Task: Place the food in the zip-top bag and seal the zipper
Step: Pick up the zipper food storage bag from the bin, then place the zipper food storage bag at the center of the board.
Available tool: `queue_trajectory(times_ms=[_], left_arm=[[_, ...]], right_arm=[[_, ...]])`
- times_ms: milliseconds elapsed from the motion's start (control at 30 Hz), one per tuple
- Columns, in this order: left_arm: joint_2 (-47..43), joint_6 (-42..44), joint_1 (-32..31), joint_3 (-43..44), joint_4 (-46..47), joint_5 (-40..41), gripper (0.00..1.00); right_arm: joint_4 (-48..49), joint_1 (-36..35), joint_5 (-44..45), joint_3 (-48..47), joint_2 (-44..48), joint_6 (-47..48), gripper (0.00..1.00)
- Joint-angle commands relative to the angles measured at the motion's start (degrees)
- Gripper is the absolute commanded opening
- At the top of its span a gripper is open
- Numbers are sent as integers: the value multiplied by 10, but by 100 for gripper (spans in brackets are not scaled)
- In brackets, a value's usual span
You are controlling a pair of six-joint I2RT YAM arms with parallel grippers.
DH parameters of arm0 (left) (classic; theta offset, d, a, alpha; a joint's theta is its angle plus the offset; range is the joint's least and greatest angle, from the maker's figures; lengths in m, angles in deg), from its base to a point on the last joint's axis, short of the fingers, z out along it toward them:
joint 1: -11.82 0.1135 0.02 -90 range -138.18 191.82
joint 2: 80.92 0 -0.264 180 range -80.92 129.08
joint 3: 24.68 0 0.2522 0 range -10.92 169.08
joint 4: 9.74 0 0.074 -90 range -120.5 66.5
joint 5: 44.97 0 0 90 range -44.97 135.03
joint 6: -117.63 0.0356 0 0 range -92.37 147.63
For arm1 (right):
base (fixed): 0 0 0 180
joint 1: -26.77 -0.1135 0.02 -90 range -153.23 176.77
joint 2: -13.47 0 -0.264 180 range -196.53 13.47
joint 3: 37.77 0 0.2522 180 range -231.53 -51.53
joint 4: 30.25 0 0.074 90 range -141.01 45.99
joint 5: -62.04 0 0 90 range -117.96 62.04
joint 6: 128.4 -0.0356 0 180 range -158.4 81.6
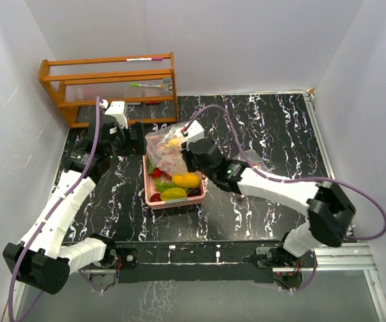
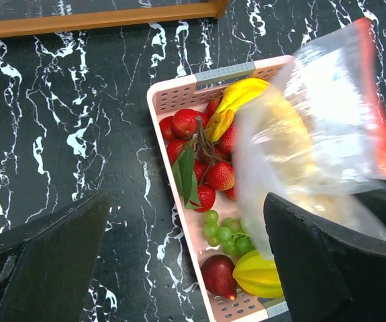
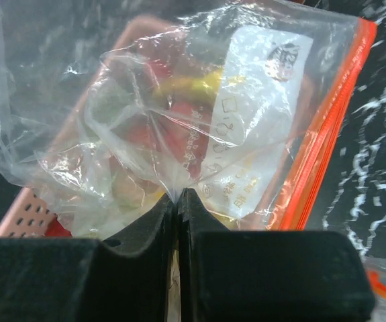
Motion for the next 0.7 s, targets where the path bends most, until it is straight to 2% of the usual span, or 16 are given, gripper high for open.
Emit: queue_trajectory(times_ms=[0, 133, 300, 433, 600, 633, 667], left_arm=[[-12, 2, -2, 12, 6, 25, 97], [-8, -4, -2, 18, 7, 31, 97], [-3, -15, -2, 14, 16, 16, 97], [-1, -19, -2, 12, 16, 6, 97], [-6, -17, -2, 12, 13, 1, 97], [-6, -16, -2, 11, 12, 0, 97], [-6, -15, -2, 11, 12, -1, 97]], right_arm=[[0, 1, 92, 6, 98, -8, 8], [-66, 1, 212, 21, 140, -17, 8], [-176, 1, 352, 28, 136, -91, 8], [-227, 1, 385, 27, 97, -138, 8], [-343, 1, 394, -10, 7, -244, 8], [-359, 1, 384, -19, -8, -259, 15], [-370, 0, 375, -26, -20, -270, 37]])
